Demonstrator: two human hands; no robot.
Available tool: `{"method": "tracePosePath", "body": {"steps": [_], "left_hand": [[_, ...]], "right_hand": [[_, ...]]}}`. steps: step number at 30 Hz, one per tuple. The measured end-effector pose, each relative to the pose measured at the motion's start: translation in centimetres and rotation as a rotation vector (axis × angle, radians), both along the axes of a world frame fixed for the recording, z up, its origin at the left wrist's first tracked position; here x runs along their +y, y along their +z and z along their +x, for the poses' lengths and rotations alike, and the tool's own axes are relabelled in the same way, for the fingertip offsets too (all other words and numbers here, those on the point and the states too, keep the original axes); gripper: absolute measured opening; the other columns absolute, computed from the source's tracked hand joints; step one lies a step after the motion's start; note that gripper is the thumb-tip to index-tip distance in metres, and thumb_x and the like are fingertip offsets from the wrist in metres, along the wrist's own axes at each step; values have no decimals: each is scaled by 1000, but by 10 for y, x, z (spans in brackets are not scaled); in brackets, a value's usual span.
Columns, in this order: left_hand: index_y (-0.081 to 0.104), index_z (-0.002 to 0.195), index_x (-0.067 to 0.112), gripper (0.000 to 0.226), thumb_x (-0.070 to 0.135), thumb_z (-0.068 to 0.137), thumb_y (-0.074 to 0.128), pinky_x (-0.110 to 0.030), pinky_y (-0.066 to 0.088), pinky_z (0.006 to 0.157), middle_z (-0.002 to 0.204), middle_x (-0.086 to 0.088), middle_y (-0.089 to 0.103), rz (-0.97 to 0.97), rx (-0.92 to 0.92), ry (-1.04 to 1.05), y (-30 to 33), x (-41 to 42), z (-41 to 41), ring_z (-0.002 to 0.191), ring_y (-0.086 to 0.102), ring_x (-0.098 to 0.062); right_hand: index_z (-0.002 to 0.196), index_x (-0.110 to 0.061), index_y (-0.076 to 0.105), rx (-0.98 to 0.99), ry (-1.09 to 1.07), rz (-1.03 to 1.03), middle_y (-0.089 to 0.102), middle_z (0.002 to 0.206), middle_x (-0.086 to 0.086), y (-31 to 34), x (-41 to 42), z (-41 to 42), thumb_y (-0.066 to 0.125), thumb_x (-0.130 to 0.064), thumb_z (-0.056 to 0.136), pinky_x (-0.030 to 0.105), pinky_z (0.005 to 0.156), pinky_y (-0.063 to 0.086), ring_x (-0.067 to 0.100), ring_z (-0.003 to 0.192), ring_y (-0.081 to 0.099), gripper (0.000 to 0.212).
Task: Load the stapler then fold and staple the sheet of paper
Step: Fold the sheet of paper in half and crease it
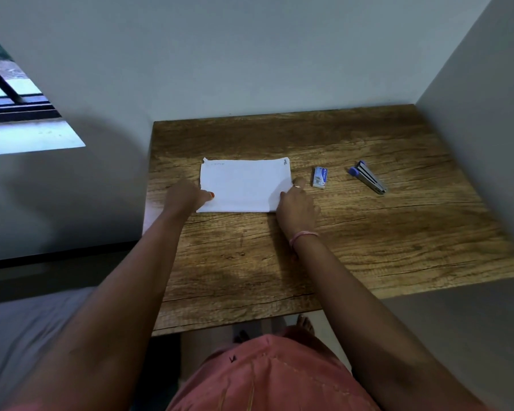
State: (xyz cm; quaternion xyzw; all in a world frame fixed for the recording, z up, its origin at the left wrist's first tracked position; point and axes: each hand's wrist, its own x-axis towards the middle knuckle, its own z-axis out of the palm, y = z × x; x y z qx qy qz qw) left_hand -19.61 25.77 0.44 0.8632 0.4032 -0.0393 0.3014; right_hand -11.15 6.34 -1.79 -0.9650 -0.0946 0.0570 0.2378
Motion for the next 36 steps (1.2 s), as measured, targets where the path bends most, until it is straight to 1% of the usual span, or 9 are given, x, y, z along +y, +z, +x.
{"method": "tracePosePath", "body": {"steps": [5, 8, 10, 12, 14, 17, 25, 32, 36], "left_hand": [[59, 89, -3, 26, 21, 84, 67, -33, 41, 71, 105, -21, 67, 32, -10, 26, 0, -4, 3, 87, 60, -30], [36, 135, -4, 63, 20, 84, 65, -43, 45, 96, 130, -23, 53, 81, 6, 33, -6, -8, 5, 120, 51, -39], [26, 143, 8, 67, 18, 88, 62, -50, 28, 109, 146, -22, 32, 164, 0, -35, -8, -14, 5, 137, 28, -41], [31, 143, 25, 60, 10, 90, 55, -55, 15, 112, 151, -19, 15, 260, -37, -165, -11, -19, 2, 139, 12, -41], [34, 143, 35, 70, -4, 87, 49, -55, 9, 111, 155, -14, 10, 382, -49, -393, -20, -19, -4, 140, 6, -38], [24, 148, 33, 81, -14, 84, 39, -53, 2, 113, 162, -2, 2, 403, -5, -617, -29, -14, -9, 147, -4, -27], [10, 152, 16, 75, -12, 86, 31, -47, -7, 117, 162, 1, 1, 424, 4, -807, -30, -8, -7, 149, -3, -14], [5, 150, 40, 90, -12, 86, 42, -55, -10, 115, 161, 1, -9, 416, 29, -895, -27, -11, -5, 148, -11, -21], [3, 148, 46, 93, -13, 87, 42, -55, -10, 114, 161, 1, -13, 437, 79, -923, -26, -12, -3, 147, -15, -23]], "right_hand": [[144, -11, 22, -68, 73, -130, 42, 131, 15, -5, -2, -5, 31, -14, 100, 49, 93, 36, 32, 117, 49, 45], [143, -18, 26, -98, 88, -142, 43, 124, 15, -5, -2, -7, 31, -11, 98, 47, 89, 38, 32, 109, 52, 45], [140, -20, 28, -112, 103, -140, 44, 121, 15, -6, -2, -8, 34, -11, 97, 48, 87, 38, 33, 106, 52, 44], [138, -20, 32, -113, 110, -153, 43, 121, 15, -7, -3, -7, 35, -12, 97, 48, 88, 37, 34, 107, 51, 41], [135, -19, 35, -115, 112, -170, 43, 122, 15, -8, -3, -7, 34, -13, 98, 49, 89, 37, 33, 108, 51, 38], [134, -18, 36, -133, 122, -196, 42, 123, 14, -10, -3, -6, 35, -13, 98, 45, 89, 36, 32, 108, 51, 36], [135, -19, 37, -188, 157, -220, 44, 123, 14, -15, -11, 4, 36, -13, 98, 44, 90, 35, 30, 107, 51, 37], [135, -20, 39, -169, 306, -228, 41, 129, 17, -14, -34, 35, 33, -12, 99, 49, 93, 37, 34, 102, 56, 38], [134, -25, 46, -82, 264, -132, 40, 133, 16, -14, -34, 38, 33, -13, 98, 50, 99, 35, 32, 102, 56, 40]]}}
